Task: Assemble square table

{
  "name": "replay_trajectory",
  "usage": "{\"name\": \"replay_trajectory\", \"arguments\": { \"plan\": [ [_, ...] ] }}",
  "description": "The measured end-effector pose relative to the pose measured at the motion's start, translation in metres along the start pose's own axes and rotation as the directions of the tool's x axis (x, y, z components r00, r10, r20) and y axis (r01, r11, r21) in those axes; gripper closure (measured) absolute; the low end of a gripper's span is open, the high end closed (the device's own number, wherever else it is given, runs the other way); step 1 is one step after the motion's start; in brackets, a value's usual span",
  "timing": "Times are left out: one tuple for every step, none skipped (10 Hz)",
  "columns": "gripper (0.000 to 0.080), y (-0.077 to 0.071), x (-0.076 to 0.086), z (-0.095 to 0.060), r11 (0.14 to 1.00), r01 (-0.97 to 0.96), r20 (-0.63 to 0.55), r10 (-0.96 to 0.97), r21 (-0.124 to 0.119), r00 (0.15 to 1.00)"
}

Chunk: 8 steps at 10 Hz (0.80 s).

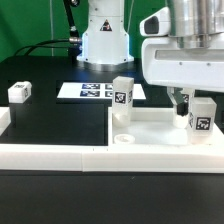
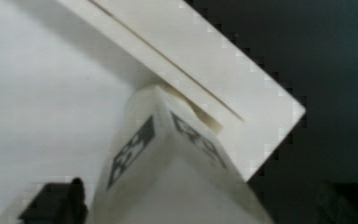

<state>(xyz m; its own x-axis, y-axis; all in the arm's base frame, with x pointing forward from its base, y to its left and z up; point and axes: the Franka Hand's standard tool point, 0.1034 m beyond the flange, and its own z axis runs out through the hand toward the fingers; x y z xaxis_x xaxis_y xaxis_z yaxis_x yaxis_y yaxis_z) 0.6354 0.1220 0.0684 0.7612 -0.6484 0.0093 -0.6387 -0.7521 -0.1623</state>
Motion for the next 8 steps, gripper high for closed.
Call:
{"name": "replay_trajectory", "arguments": {
  "plan": [
    [0.0151,0.0,-0.0043,0.0011,0.995,0.104,0.016,-0.104,-0.005,0.994],
    [0.0151,0.0008,-0.0034,-0.0004,0.98,0.197,0.015,-0.197,-0.002,0.98],
    [0.0151,0.0034,-0.0009,-0.0006,0.966,0.259,0.014,-0.259,-0.002,0.966],
    [0.0236,0.0039,-0.001,0.0003,0.966,0.258,0.015,-0.257,-0.003,0.966],
    [0.0373,0.0041,-0.001,0.0006,0.977,0.213,0.015,-0.213,-0.004,0.977],
    [0.0373,0.0047,-0.0007,0.0009,0.981,0.194,0.016,-0.194,-0.005,0.981],
    [0.0504,0.0083,0.0004,0.0015,0.992,0.123,0.018,-0.123,-0.01,0.992],
    [0.0504,0.0087,0.0006,0.0015,1.0,-0.001,0.016,0.001,-0.013,1.0]
  ]
}}
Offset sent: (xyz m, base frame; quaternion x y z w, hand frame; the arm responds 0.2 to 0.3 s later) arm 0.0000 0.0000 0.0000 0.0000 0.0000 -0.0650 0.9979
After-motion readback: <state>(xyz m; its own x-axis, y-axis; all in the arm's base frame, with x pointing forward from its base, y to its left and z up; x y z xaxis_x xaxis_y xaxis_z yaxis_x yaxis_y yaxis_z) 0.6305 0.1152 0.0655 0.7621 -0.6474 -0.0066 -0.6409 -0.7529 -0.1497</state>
